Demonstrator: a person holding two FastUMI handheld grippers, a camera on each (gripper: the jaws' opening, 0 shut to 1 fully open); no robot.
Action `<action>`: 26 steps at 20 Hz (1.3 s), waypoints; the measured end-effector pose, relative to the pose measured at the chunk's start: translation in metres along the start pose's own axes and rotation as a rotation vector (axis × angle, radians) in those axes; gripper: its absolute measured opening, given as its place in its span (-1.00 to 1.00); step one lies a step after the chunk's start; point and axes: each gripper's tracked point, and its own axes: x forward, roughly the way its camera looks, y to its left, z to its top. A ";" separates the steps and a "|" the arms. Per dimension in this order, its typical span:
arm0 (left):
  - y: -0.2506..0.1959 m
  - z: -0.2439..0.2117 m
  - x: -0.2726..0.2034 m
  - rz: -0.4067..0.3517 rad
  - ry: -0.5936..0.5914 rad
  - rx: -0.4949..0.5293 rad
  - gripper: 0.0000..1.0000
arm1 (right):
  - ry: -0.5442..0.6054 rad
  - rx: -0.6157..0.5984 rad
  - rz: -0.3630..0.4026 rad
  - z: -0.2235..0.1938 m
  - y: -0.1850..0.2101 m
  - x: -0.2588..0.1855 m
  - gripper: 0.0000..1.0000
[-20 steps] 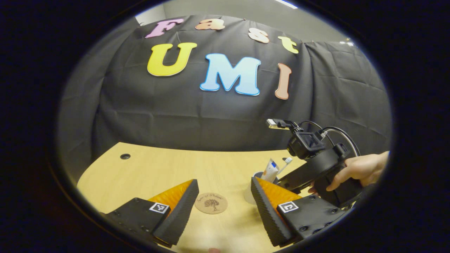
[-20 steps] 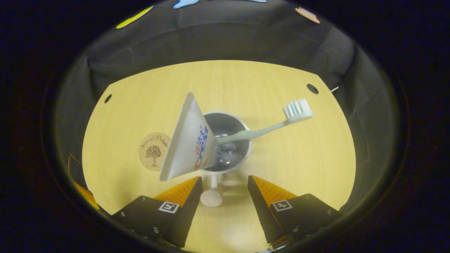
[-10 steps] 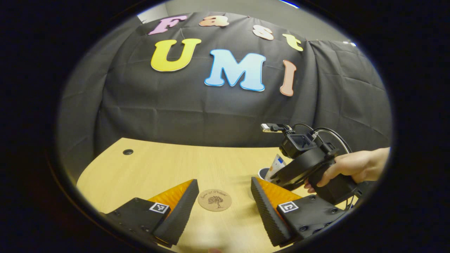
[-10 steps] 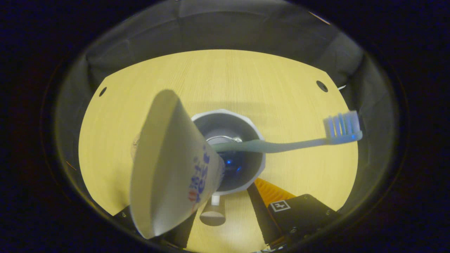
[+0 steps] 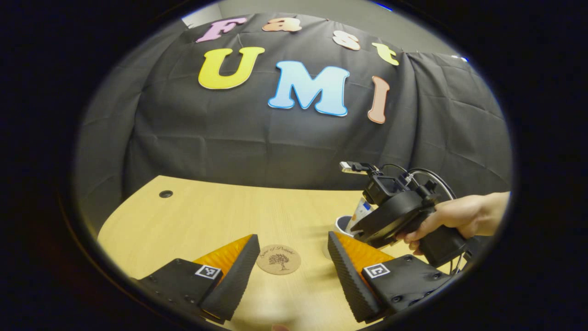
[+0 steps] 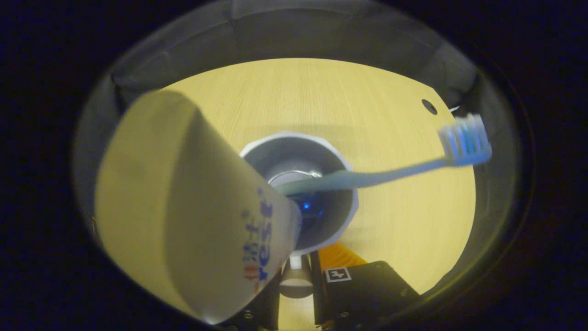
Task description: Put the toothbrush and toothpaste on the desktop into the cup, then pick up the cup and place it on the coaster on the desktop.
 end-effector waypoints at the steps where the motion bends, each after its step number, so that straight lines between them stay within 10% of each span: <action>1: 0.000 0.000 0.000 0.002 0.000 -0.001 0.93 | -0.002 -0.005 0.000 0.000 0.000 0.000 -0.31; 26: 0.055 0.000 -0.064 0.128 -0.039 -0.016 0.93 | -0.038 -0.223 0.086 0.009 0.113 -0.015 -0.36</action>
